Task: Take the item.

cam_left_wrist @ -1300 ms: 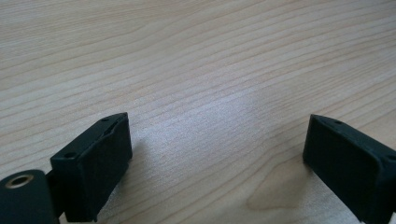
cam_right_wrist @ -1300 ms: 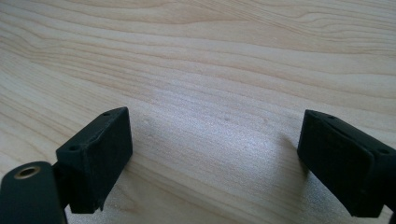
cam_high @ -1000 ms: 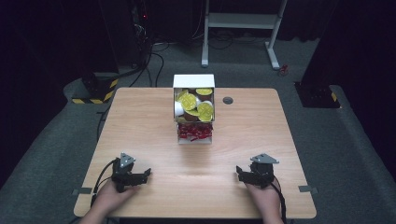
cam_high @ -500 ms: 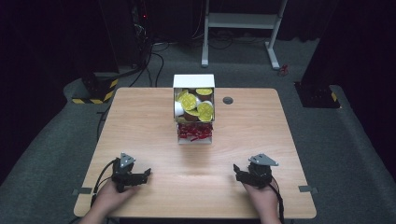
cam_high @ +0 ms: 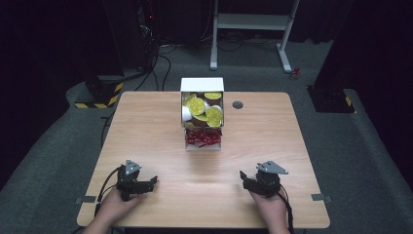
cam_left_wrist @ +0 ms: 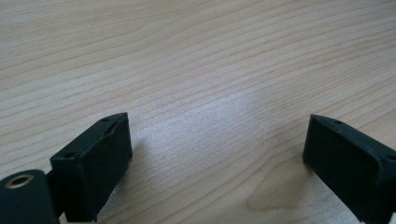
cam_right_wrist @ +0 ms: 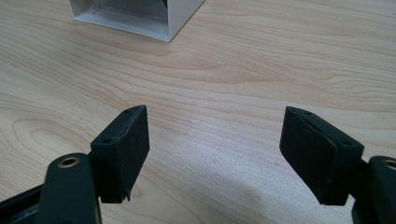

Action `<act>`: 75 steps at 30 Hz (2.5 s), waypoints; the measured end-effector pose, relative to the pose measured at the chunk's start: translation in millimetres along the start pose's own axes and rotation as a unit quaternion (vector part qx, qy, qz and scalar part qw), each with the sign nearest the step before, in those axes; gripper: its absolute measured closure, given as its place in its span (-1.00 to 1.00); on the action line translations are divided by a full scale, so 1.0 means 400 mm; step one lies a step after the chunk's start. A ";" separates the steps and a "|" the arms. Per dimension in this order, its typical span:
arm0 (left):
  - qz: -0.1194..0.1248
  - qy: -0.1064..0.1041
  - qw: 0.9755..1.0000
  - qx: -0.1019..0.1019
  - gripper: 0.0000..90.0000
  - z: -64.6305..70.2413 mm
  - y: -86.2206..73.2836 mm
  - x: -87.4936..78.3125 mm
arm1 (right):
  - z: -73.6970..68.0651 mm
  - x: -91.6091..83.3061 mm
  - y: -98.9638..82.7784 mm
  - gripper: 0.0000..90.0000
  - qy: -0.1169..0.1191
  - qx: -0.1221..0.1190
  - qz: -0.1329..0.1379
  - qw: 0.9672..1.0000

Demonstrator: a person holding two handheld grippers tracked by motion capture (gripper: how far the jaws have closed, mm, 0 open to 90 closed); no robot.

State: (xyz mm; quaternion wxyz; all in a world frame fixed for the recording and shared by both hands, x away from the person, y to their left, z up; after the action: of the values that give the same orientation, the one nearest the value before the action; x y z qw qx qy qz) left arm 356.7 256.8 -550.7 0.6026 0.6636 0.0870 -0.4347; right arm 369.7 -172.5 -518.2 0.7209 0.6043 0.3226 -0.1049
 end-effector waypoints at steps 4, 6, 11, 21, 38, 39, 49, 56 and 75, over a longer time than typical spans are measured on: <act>0.000 0.000 1.000 0.000 -0.81 0.000 0.000 0.000 | -0.011 0.003 0.006 -0.36 0.006 0.008 0.006 1.000; 0.000 0.000 1.000 0.000 -0.81 0.000 0.000 0.000 | -0.017 0.009 0.008 -0.34 0.011 0.006 0.005 1.000; 0.000 0.000 1.000 0.000 -0.81 0.000 0.000 0.000 | -0.038 0.012 0.019 -0.29 0.007 -0.004 0.008 1.000; -0.002 0.000 1.000 0.002 -0.81 -0.001 0.000 -0.001 | -0.052 0.008 0.050 -0.20 0.010 0.005 0.017 1.000; -0.002 -0.001 1.000 0.001 -0.81 -0.001 0.000 -0.001 | -0.057 0.018 0.089 -0.06 0.008 0.008 0.032 0.999; -0.003 -0.001 1.000 0.001 -0.81 -0.001 0.000 -0.001 | -0.059 0.018 0.092 -0.06 0.009 0.011 0.033 0.999; -0.003 -0.001 1.000 0.001 -0.81 -0.001 0.000 -0.001 | -0.067 0.029 0.113 -0.03 0.018 0.010 0.036 0.999; -0.003 -0.001 1.000 0.001 -0.81 -0.001 0.000 -0.001 | -0.065 0.037 0.127 -0.02 0.022 0.011 0.037 0.999; -0.003 -0.001 1.000 0.001 -0.81 -0.001 0.000 -0.001 | -0.077 0.055 0.163 0.07 0.021 0.003 0.042 0.999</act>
State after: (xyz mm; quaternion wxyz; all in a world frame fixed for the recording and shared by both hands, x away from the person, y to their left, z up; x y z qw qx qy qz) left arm 356.5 257.4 -550.5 0.6005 0.6637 0.0878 -0.4373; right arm 411.8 -122.2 -480.7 0.7161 0.6212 0.3122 -0.0628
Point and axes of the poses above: each handheld gripper's, and its own axes: x roughly forward along the jaws, y roughly out of its top, z roughly to its right, the point moved 3 cm from there along x, roughly forward along the jaws, and after that the axes turned 9 degrees about -y, right-handed, at the moved point
